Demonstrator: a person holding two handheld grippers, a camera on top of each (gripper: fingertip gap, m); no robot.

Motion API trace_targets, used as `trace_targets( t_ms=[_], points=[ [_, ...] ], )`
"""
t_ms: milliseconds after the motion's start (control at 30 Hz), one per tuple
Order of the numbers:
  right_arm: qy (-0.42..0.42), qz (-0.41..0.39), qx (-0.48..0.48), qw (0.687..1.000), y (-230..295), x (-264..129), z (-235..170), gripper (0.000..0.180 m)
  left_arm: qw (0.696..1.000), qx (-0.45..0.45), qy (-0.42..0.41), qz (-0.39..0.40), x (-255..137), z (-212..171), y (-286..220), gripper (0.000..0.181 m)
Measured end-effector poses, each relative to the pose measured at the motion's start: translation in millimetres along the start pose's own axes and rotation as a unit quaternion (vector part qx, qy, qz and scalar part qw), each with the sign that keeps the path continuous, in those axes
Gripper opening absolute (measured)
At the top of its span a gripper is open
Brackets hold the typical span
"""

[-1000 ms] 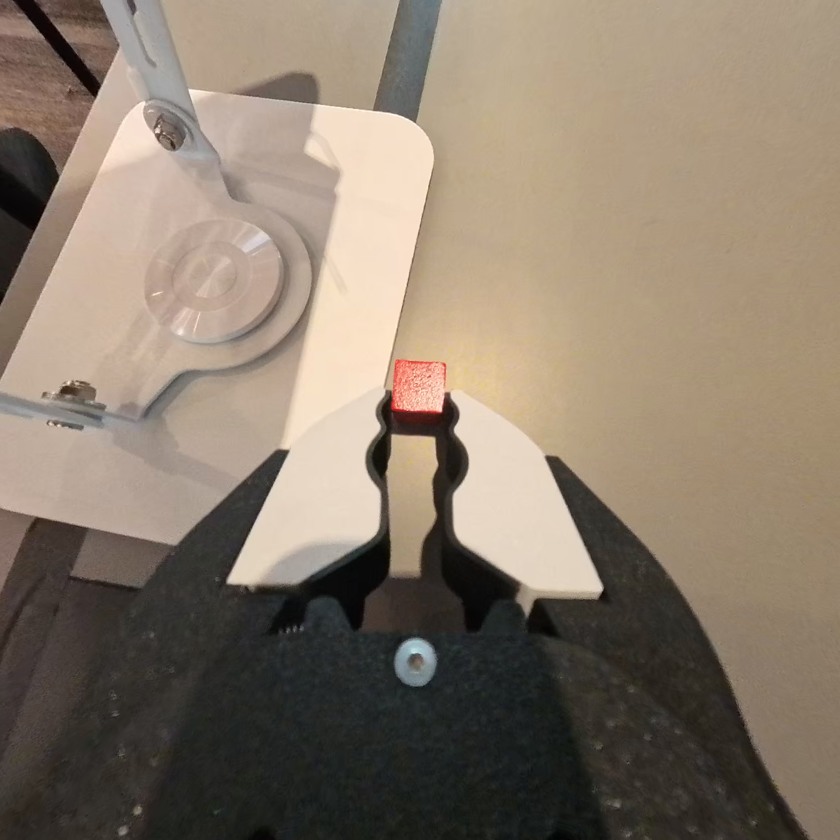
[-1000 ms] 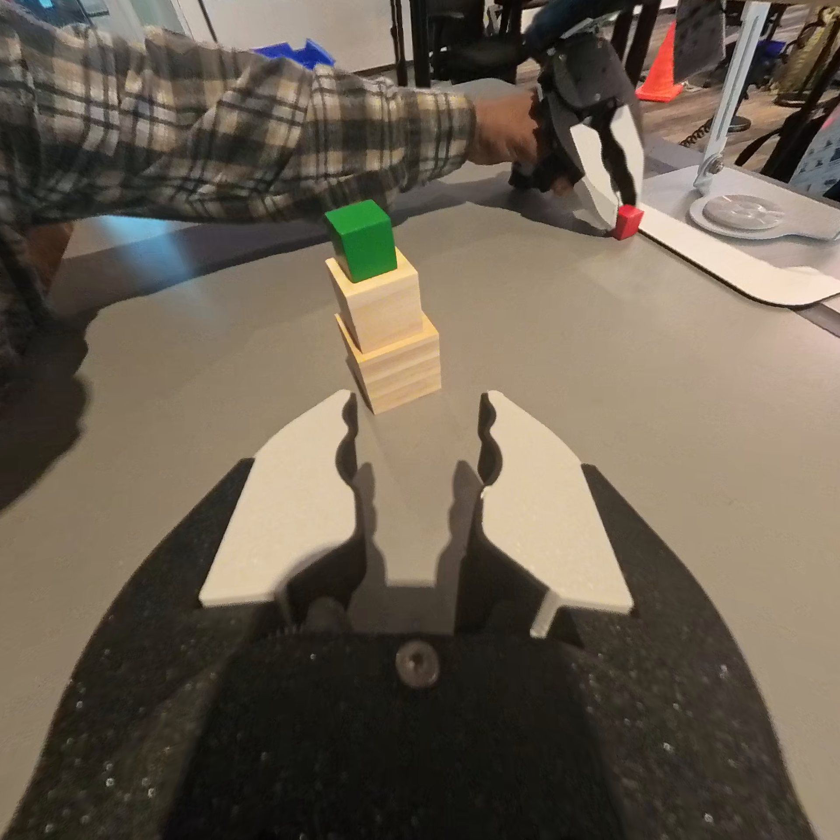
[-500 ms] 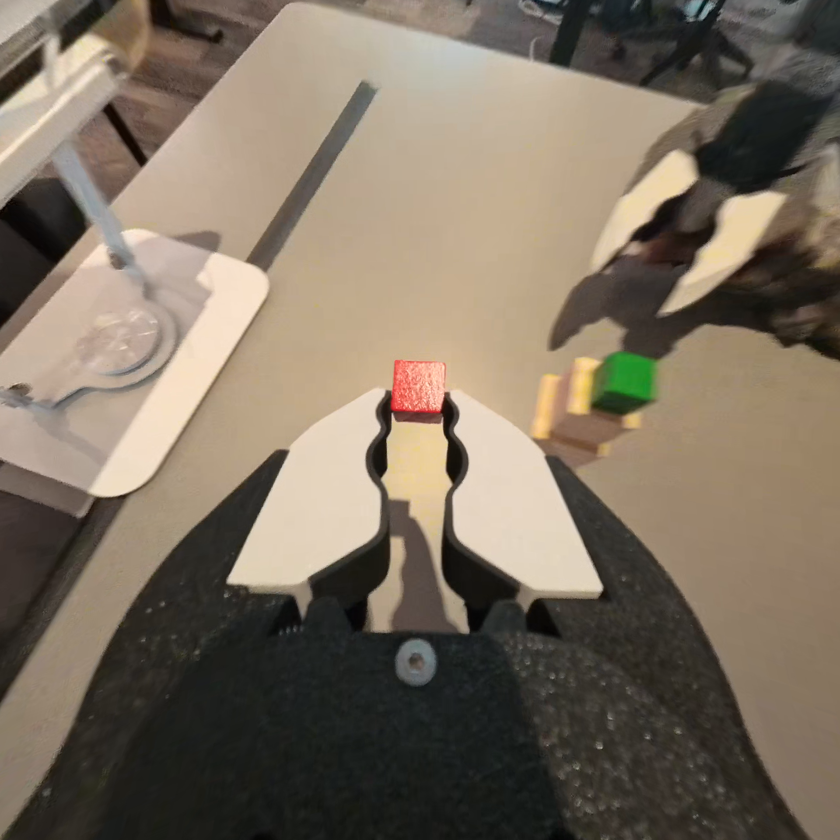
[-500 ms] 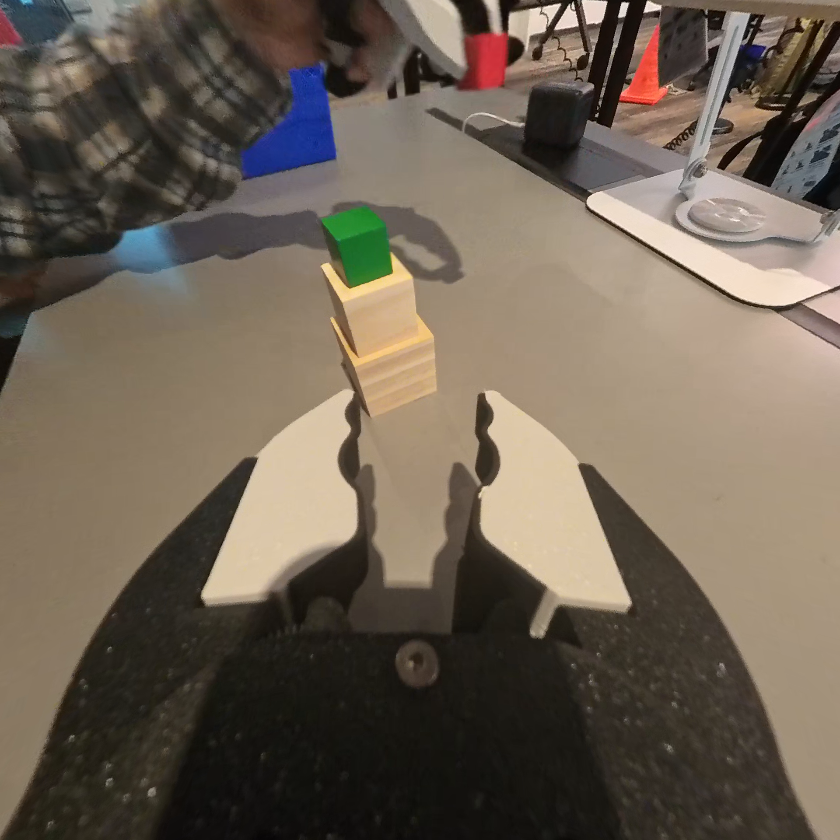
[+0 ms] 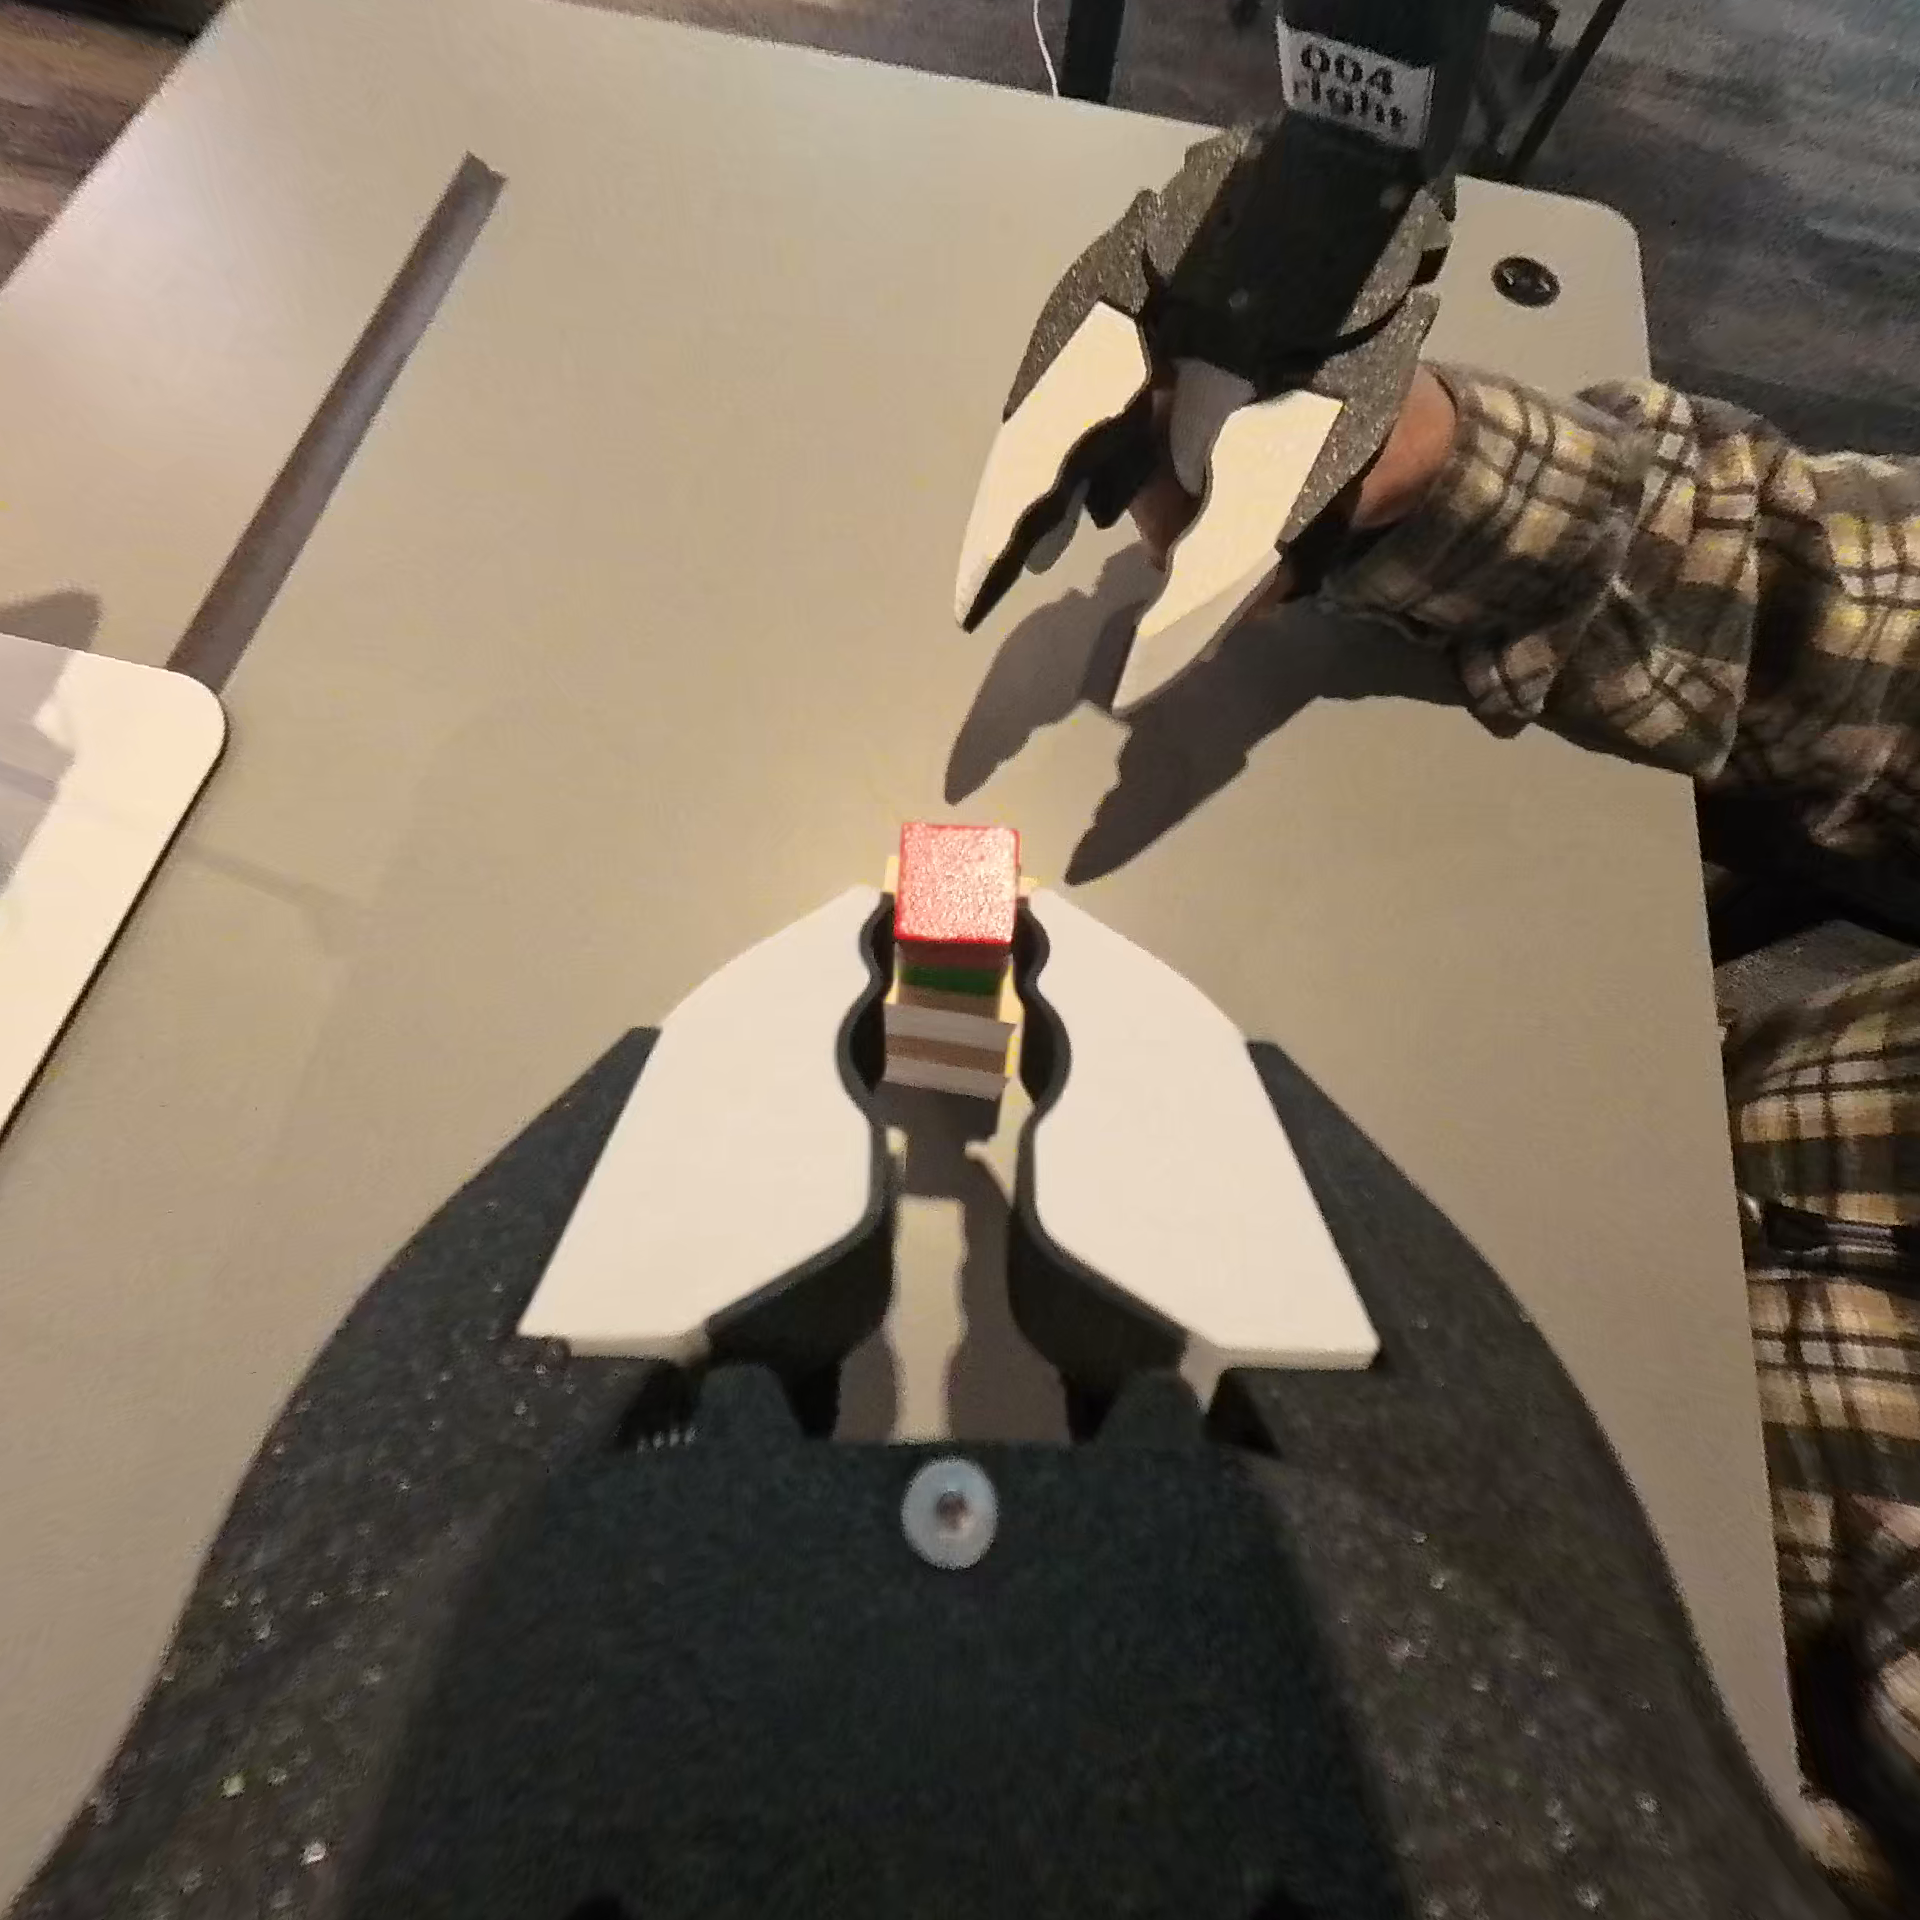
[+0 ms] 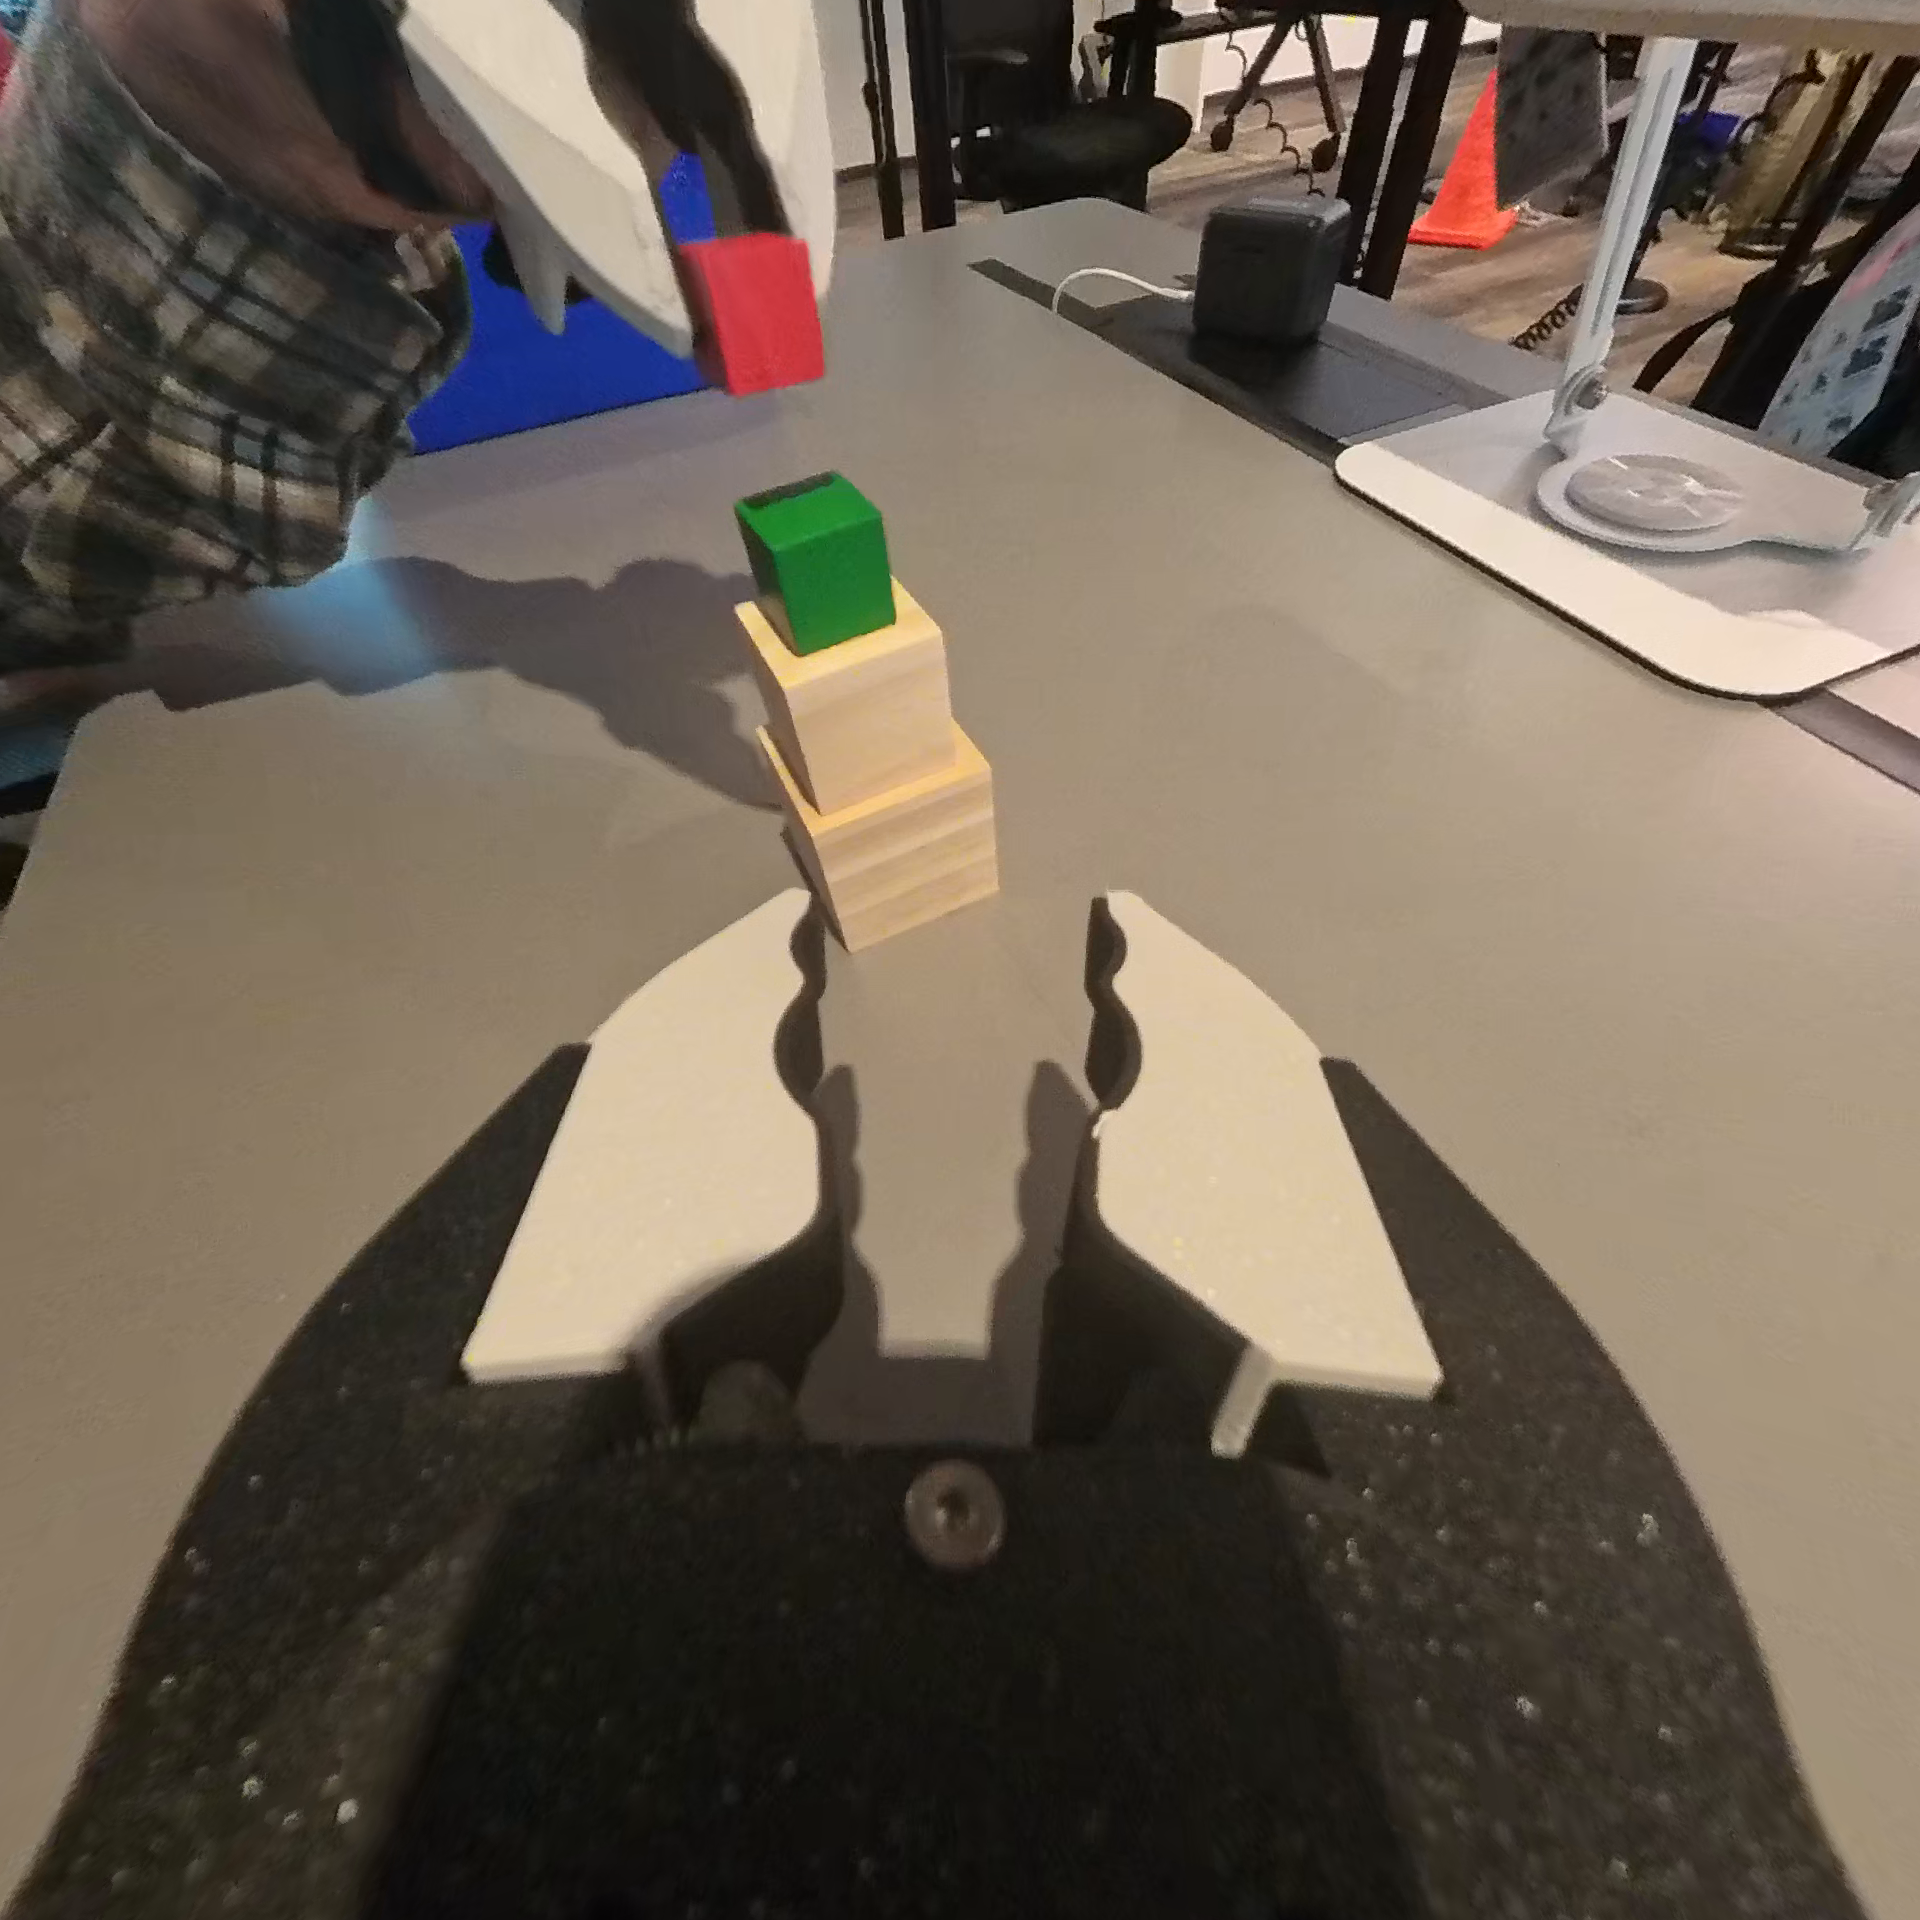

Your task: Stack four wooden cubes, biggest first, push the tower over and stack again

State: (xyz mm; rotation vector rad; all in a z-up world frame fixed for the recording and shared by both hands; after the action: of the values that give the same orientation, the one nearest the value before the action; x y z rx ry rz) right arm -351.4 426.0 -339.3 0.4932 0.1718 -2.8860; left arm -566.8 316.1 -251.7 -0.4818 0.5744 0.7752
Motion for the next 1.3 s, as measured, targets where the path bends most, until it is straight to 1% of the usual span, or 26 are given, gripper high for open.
trace_targets(
  t_ms=[200, 567, 1300],
  points=[
    [0.003, 0.003, -0.001, 1.0, 0, 1, 0, 0.048, 1.0, 0.003, 0.025, -0.005, 12, -2, 0, 0.021],
    [0.007, 0.008, 0.001, 1.0, 0, 2, -2, 0.047, 0.999, 0.011, 0.032, -0.02, 20, -2, 4, 0.021],
    [0.012, 0.017, 0.005, 1.0, 0, 4, -4, 0.049, 0.999, 0.011, 0.017, -0.029, 20, -2, 6, 0.024]
  ],
)
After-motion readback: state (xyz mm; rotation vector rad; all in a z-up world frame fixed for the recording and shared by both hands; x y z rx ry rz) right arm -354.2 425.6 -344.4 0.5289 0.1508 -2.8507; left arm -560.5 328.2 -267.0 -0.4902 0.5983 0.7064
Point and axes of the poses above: each gripper's, where its closed fingertips meet, x out along the fingers, z out of its top, y = z × x across the jaws, the point moved 9 cm from there along -x, back along the fingers, and after that the axes turned 10 degrees about -x, right-handed, at the moved point
